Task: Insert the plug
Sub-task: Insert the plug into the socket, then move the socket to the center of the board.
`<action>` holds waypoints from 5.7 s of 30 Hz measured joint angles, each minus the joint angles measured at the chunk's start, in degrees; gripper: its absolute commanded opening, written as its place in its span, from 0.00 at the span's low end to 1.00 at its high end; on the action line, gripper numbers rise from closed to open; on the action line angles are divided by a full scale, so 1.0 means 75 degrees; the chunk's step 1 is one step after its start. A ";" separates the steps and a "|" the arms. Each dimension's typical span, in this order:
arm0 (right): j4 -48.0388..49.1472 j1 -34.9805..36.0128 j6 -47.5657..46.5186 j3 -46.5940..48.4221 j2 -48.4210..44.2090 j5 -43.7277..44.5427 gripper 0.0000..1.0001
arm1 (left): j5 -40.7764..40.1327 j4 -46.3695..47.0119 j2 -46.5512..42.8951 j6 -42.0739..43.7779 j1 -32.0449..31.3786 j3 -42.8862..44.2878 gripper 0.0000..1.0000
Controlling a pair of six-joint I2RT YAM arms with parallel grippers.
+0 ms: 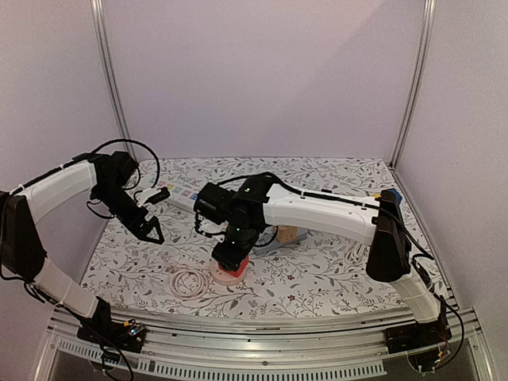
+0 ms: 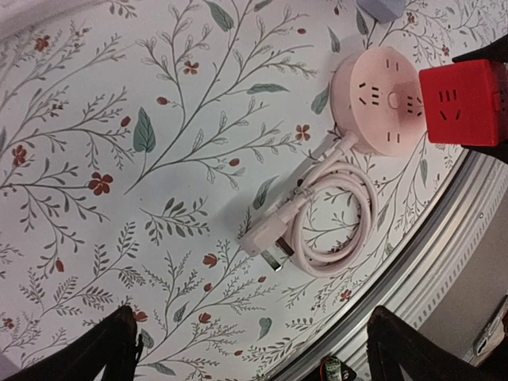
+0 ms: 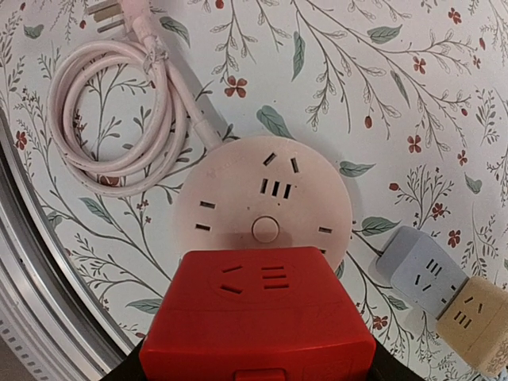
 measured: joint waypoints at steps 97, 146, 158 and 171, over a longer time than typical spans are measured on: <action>0.1629 -0.0152 -0.0283 -0.1335 -0.0831 -0.0149 0.99 | 0.0793 0.1352 0.2565 0.0306 -0.1247 0.0673 0.76; 0.2428 -0.1705 -0.0393 -0.1128 0.0440 0.1751 0.94 | -0.5587 0.5182 0.5024 0.2751 -0.0493 0.2401 0.88; 0.2681 -0.2142 -0.0414 -0.0822 0.0487 0.1941 0.97 | -0.2139 0.3319 0.3255 -0.0044 0.0653 0.2591 0.99; 0.3092 -0.1515 -0.0895 -0.2075 -0.1032 0.1749 0.99 | -0.2932 0.2978 0.2425 0.9413 0.0868 0.0699 0.99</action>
